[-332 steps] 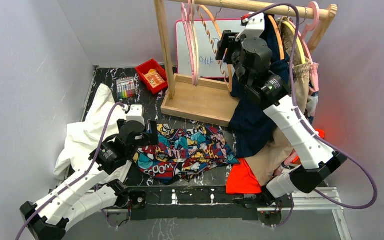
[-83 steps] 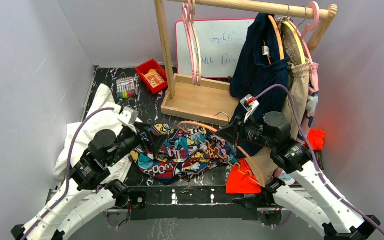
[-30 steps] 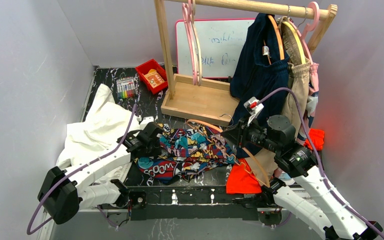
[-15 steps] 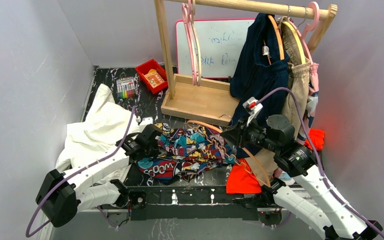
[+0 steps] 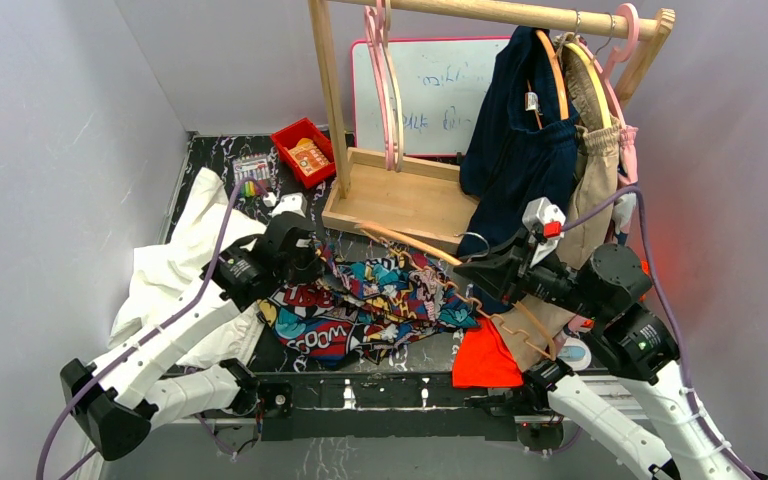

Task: Place the shorts on the hanger
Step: Hang the shorts on the hanger.

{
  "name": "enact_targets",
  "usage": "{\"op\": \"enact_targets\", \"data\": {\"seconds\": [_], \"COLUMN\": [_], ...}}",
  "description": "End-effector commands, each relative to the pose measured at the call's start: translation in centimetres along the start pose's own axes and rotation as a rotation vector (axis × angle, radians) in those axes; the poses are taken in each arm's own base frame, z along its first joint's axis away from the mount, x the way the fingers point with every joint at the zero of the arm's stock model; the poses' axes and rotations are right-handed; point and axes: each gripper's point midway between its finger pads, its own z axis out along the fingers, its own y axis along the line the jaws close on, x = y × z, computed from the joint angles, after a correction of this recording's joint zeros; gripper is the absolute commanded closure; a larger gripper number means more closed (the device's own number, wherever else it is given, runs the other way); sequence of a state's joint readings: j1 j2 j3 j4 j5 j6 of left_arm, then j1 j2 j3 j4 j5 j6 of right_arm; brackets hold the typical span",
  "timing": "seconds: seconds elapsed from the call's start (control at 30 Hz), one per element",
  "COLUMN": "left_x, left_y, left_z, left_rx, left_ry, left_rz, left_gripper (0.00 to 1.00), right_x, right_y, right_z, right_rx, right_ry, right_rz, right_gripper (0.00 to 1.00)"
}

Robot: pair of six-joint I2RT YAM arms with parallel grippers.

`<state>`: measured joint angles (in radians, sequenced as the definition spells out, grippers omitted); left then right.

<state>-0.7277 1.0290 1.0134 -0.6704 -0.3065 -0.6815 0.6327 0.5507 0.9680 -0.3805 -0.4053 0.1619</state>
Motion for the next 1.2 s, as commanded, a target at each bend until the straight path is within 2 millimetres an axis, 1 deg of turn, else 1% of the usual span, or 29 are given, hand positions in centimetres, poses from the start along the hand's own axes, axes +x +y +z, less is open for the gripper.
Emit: {"op": "enact_targets", "data": {"seconds": [0.0, 0.1, 0.2, 0.43, 0.53, 0.6, 0.8, 0.93, 1.17], "left_x": [1.9, 1.7, 1.4, 0.8, 0.7, 0.7, 0.6, 0.5, 0.1], "left_y": [0.2, -0.1, -0.2, -0.2, -0.1, 0.1, 0.3, 0.3, 0.5], "left_z": [0.2, 0.3, 0.2, -0.1, -0.2, -0.2, -0.2, -0.2, -0.3], "left_rx": [-0.005, 0.003, 0.005, 0.0, -0.01, -0.02, -0.032, -0.039, -0.06], "left_ry": [0.087, 0.088, 0.081, 0.067, 0.062, 0.058, 0.052, 0.048, 0.039], "left_rz": [0.01, 0.01, 0.017, 0.005, -0.001, -0.008, -0.028, -0.036, -0.05], "left_gripper": [1.0, 1.0, 1.0, 1.0, 1.0, 1.0, 1.0, 1.0, 1.0], "right_x": [-2.0, -1.5, -1.1, 1.5, 2.2, 2.6, 3.0, 3.8, 4.6], "right_y": [3.3, 4.2, 4.6, 3.3, 3.0, 2.4, 2.1, 2.1, 2.1], "right_z": [-0.2, -0.2, -0.1, 1.3, 1.7, 2.1, 2.8, 3.3, 3.6], "right_rx": [-0.185, -0.245, -0.271, -0.252, -0.25, -0.228, -0.235, -0.252, -0.264], "right_ry": [-0.066, -0.05, -0.046, 0.023, 0.041, 0.054, 0.062, 0.07, 0.082], "right_rz": [-0.039, -0.018, -0.007, 0.034, 0.04, 0.047, 0.057, 0.093, 0.119], "right_gripper": [1.0, 1.0, 1.0, 1.0, 1.0, 1.0, 1.0, 1.0, 1.0]}}
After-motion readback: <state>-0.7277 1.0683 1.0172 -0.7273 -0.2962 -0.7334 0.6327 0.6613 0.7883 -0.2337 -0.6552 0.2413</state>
